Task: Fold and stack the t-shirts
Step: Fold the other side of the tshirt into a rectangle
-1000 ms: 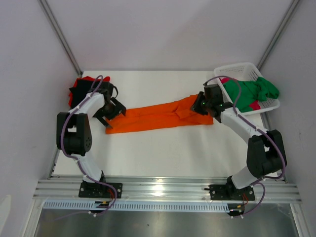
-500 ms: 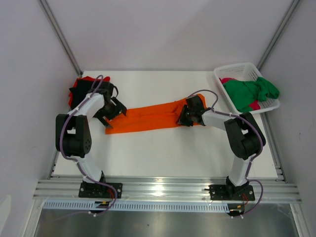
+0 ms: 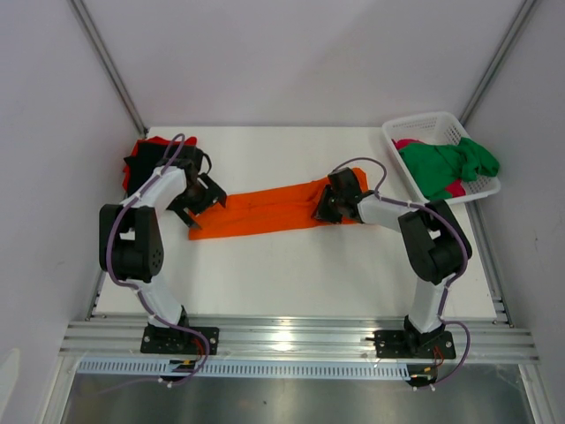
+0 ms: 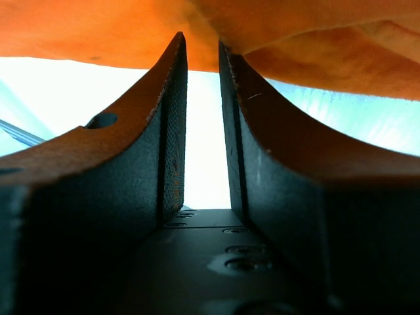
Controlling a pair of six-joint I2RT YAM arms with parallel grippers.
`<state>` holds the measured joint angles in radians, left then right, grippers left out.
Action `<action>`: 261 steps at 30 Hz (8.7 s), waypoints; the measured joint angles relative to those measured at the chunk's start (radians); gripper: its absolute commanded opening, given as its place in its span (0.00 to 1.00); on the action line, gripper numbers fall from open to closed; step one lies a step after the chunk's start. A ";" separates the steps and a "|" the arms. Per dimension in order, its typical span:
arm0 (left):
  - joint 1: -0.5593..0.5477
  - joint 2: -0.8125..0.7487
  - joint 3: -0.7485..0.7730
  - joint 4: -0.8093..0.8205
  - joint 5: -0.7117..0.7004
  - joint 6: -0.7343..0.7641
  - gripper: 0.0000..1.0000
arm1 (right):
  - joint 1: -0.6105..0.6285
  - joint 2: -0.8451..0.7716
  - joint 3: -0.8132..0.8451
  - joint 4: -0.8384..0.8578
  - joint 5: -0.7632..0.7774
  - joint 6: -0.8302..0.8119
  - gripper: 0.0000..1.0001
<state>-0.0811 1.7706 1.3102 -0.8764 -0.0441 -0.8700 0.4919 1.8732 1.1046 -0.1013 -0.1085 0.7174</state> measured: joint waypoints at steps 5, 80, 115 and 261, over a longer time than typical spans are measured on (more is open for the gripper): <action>0.000 0.000 -0.006 0.003 0.000 0.007 1.00 | 0.004 0.002 0.065 -0.015 0.028 -0.022 0.26; 0.000 0.000 -0.074 0.043 0.026 0.014 1.00 | 0.026 0.055 0.149 -0.218 0.250 -0.042 0.25; 0.000 0.016 -0.074 0.054 0.057 0.014 1.00 | 0.033 0.057 0.170 -0.249 0.262 -0.091 0.00; -0.055 -0.003 -0.214 0.144 0.138 0.041 0.97 | 0.001 0.256 0.429 -0.267 0.640 -0.145 0.37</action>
<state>-0.1356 1.7672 1.0966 -0.7322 0.0944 -0.8288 0.4927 2.1288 1.5337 -0.3683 0.5316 0.5720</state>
